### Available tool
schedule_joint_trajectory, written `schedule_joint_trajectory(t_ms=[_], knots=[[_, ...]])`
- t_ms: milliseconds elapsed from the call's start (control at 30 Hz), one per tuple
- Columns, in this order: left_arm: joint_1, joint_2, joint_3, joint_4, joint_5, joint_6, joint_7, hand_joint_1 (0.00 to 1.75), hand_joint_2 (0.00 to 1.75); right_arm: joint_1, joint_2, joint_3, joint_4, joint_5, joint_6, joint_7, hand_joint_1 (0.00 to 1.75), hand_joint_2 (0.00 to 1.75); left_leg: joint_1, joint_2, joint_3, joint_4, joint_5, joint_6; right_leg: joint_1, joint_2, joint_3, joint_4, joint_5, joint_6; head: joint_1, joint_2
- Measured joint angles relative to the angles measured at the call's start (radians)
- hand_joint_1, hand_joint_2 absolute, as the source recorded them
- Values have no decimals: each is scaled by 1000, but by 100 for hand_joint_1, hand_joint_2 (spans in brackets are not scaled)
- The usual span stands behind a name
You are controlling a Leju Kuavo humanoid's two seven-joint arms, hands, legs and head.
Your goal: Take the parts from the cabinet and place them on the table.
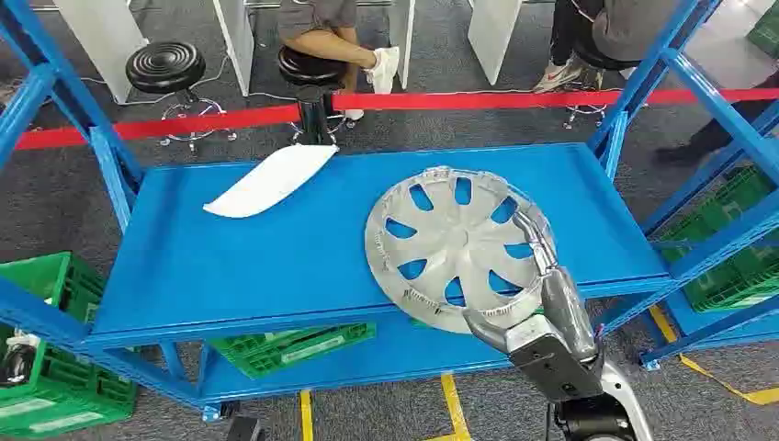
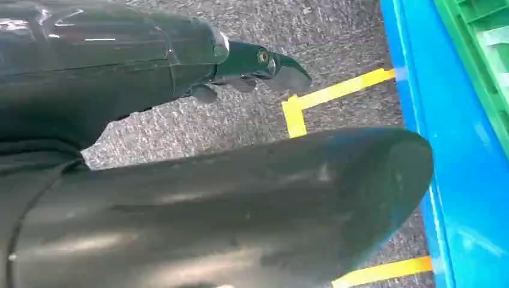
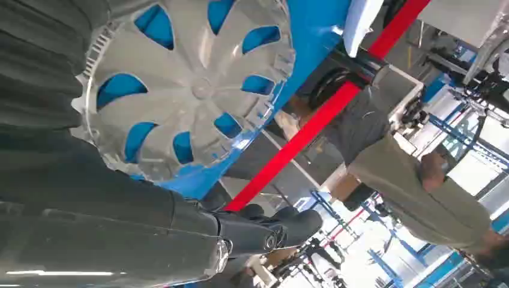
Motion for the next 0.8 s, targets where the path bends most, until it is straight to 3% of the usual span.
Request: schedule_joint_trajectory(t_ms=[33, 100, 133, 267, 300, 333, 367, 433, 467, 500, 533, 567, 600, 633, 667, 700, 733, 767, 800], knots=[[0, 0, 0, 0, 0, 0, 0, 0, 0, 0, 0, 0, 1, 0, 0, 0, 0, 175, -3, -1, -2, 0, 3, 1, 2, 0, 32, -53, 34, -8, 3, 0], [-1, 0, 0, 0, 0, 0, 0, 0, 0, -1, 0, 0, 1, 0, 0, 0, 0, 175, -8, -2, -2, 0, 8, 0, 13, 1, 127, -223, 111, -32, 9, 0], [-1, -3, 0, 0, 0, 0, 0, 0, 0, -3, 0, 0, 0, 0, 0, 0, 0, 175, -8, -1, -3, -1, 11, -4, 19, 1, 153, -275, 103, -47, 7, 0], [-1, -3, 0, 0, 1, 1, 0, 0, 0, -3, 0, 0, -2, 0, 0, -1, 0, 175, -3, 0, -12, -8, 29, -32, 28, 2, 148, -298, 118, -55, 11, 0], [-2, -3, 0, 0, 1, 2, 0, 0, 0, -4, 0, 0, -2, 0, 0, -1, 0, 175, -2, 0, -15, -4, 24, -34, 16, -2, 154, -320, 137, -55, 11, 0], [-2, -2, 0, 0, 1, 2, 0, 0, 0, -4, 0, 0, -2, 0, 0, -1, 0, 175, -3, -1, -23, 10, 2, -40, 17, -3, 153, -328, 146, -57, 6, 0], [-2, -2, 0, 0, 1, 2, 0, 0, 0, -5, 0, 0, -2, 0, 0, -1, 0, 175, 0, -3, -45, 60, -45, -46, 16, -4, 146, -329, 153, -63, -3, 0], [-1, -1, 0, 0, 2, 2, 0, 0, 0, -3, 1, 0, -2, 0, 0, -1, 0, 175, 4, -4, -103, 207, -125, -57, 16, -6, 128, -326, 161, -61, -17, 0], [0, 0, 0, 0, 2, 2, 0, 0, 0, -3, 1, 0, -2, 0, 0, -1, 0, 175, 4, -4, -123, 266, -147, -63, 16, -7, 119, -323, 165, -60, -23, 0], [0, 0, 0, 0, 2, 2, 0, 0, 0, -3, 2, 0, -1, 0, 0, -1, 0, 175, 5, -4, -117, 272, -141, -65, 15, -8, 112, -319, 168, -58, -29, 0], [0, 0, 0, 0, 3, 2, 0, 0, 0, -3, 3, 0, -1, 0, 0, -1, 0, 175, 6, -3, -91, 238, -117, -67, 14, -8, 106, -315, 170, -55, -33, 0], [0, 1, 0, 0, 5, 3, -1, 0, 0, -2, 3, 0, -1, 0, 1, -1, 0, 175, 11, -2, -38, 159, -78, -71, 7, -7, 101, -309, 167, -54, -38, 0], [0, 5, 0, 0, 8, 5, -1, 0, 0, -3, 4, 0, -1, 0, 0, -1, 0, 175, 17, -1, 19, 68, -44, -90, 5, -7, 96, -299, 165, -49, -37, 0], [-1, 3, 0, 0, 10, 8, -1, 0, 0, -3, 4, 0, -1, -1, 0, -1, 0, 175, 27, -3, 60, -7, -51, -117, 9, -7, 89, -283, 160, -39, -39, 0], [-1, -8, -1, -2, 11, 10, -1, 0, 0, -4, 3, -1, -2, -3, -1, -1, 0, 175, 24, -11, 60, -9, -57, -97, 10, 2, 78, -270, 151, -38, -53, 0], [0, -5, 0, 0, 13, 13, 0, 0, 0, -3, 5, 0, -3, -2, -2, -2, 0, 175, 16, -6, 58, -9, -62, -21, 12, 2, 79, -270, 150, -40, -46, 0], [1, -7, -1, 0, 14, 13, 0, 0, 0, -4, 3, 0, -3, -2, -2, -2, 0, 175, 15, -4, 57, -9, -47, -41, 12, 4, 80, -272, 157, -41, -35, 0], [2, -7, -2, 0, 14, 13, 0, 0, 0, -3, 4, 0, -3, -2, -2, -2, 0, 175, 14, -2, 57, -9, -52, -48, 11, 7, 79, -275, 162, -39, -32, 0], [0, -7, -2, 0, 14, 13, 0, 0, 0, -1, 4, 0, -3, -3, -2, -2, 0, 175, 12, -1, 57, -9, -49, -38, 9, 8, 79, -277, 165, -37, -31, 0]])
